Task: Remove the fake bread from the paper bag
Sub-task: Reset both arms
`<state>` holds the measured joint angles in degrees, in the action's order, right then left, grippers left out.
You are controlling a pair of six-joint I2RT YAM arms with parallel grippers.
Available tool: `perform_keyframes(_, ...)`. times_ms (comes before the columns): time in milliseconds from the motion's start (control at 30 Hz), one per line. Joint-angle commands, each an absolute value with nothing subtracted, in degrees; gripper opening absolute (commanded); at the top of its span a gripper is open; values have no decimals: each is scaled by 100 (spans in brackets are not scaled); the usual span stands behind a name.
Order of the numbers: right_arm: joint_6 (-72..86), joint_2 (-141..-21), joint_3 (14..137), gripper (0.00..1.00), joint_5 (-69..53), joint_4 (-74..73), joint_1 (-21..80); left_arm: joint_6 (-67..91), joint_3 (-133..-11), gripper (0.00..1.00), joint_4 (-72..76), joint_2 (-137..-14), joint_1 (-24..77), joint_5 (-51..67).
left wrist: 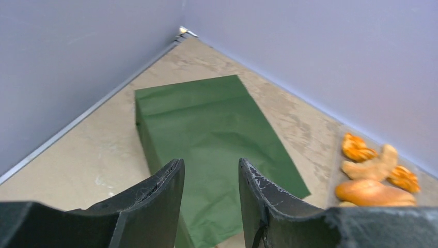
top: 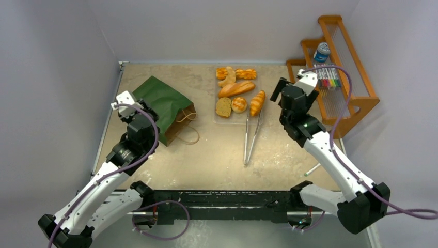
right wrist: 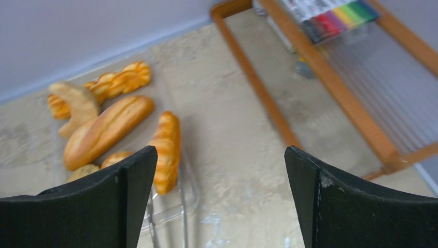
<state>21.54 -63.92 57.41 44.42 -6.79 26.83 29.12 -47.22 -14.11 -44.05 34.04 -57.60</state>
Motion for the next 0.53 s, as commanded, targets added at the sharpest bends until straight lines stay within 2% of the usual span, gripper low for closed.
perform_keyframes(0,2049,-6027,5629,96,5066,-692,2575,2718,-4536,43,-1289,-4384,3418,-6508)
perform_keyframes(67,2462,-6114,5735,100,5445,-1164,2576,2743,-4528,43,-1342,-4451,3416,-6563)
perform_keyframes(267,4518,-6720,6455,100,6120,-3422,2582,2737,-4439,44,-1190,-4455,3419,-6541)
perform_keyframes(333,4722,-6753,6517,100,6187,-3671,2583,2688,-4443,44,-1187,-4454,3419,-6563)
perform_keyframes(400,4565,-6706,6477,95,6090,-3596,2582,2649,-4443,44,-1177,-4433,3419,-6565)
perform_keyframes(500,4806,-6588,6416,98,5998,-3674,2581,2628,-4430,44,-1213,-4361,3419,-6600)
